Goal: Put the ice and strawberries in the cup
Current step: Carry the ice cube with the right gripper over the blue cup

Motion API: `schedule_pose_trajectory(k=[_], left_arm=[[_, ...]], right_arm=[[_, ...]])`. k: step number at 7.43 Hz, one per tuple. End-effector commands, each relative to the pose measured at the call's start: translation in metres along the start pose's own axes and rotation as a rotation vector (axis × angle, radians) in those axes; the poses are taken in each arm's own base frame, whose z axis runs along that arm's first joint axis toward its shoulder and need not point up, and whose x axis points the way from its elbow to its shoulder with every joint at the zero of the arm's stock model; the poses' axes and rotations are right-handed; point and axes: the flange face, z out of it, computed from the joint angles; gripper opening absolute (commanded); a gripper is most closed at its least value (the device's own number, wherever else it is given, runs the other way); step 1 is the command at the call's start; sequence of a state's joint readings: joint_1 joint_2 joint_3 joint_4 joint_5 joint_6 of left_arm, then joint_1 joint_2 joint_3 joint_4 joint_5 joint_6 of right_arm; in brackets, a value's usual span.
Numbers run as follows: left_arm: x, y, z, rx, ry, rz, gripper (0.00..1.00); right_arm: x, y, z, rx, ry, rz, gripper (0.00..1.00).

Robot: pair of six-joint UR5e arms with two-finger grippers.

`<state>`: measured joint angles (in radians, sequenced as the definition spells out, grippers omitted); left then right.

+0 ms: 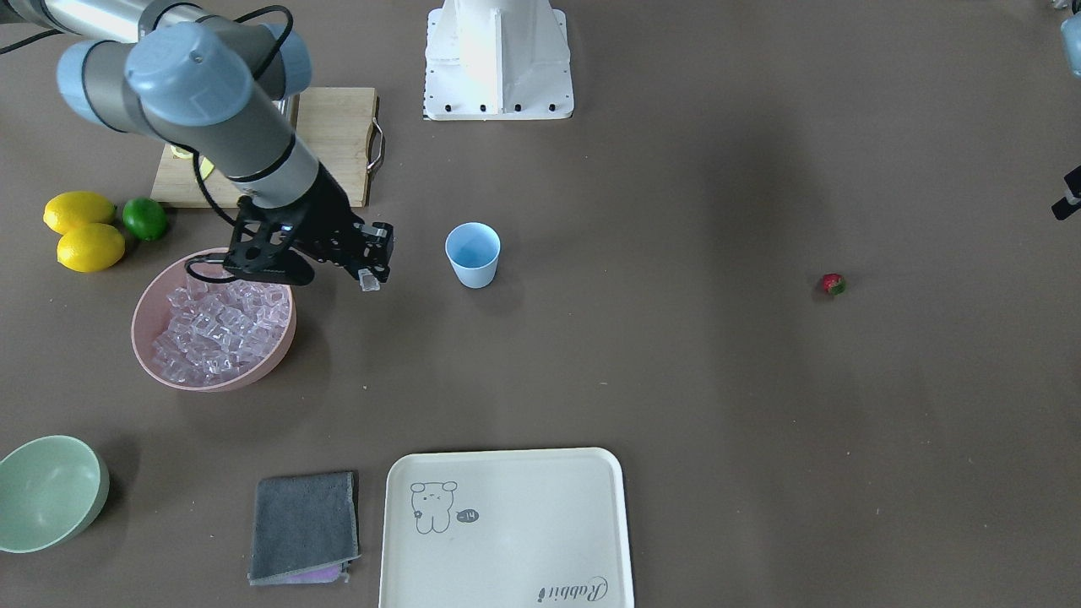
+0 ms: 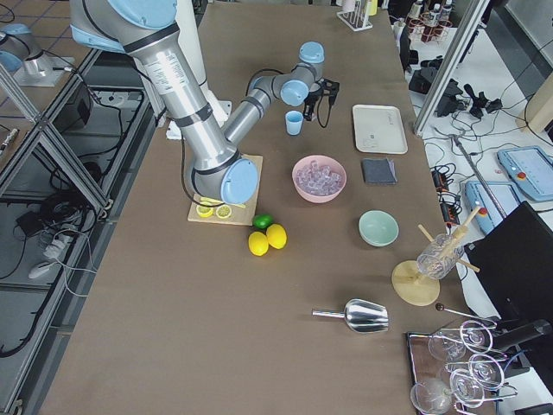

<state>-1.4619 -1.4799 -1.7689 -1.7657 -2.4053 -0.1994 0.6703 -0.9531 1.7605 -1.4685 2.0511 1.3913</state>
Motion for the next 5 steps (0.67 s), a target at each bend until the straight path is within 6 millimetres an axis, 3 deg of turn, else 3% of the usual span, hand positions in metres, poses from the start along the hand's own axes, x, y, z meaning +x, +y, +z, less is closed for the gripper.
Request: schedule_pose_trajectory(k=[1,3,5], left_arm=[[0.000,0.001,0.000,0.000,0.001,0.002,0.98],[0.000,0.009,-0.002,0.000,0.001,-0.002,0.98],[-0.006,0.014,-0.005,0.006,0.000,-0.013,0.98]], right_arm=[[-0.025,0.042,0.015,-0.008,0.008,-0.047,0.00],[-0.029,0.067,0.038,-0.009,0.033,-0.076,0.01],[-0.032,0.074,0.042,-0.005,0.035,-0.083,0.14]])
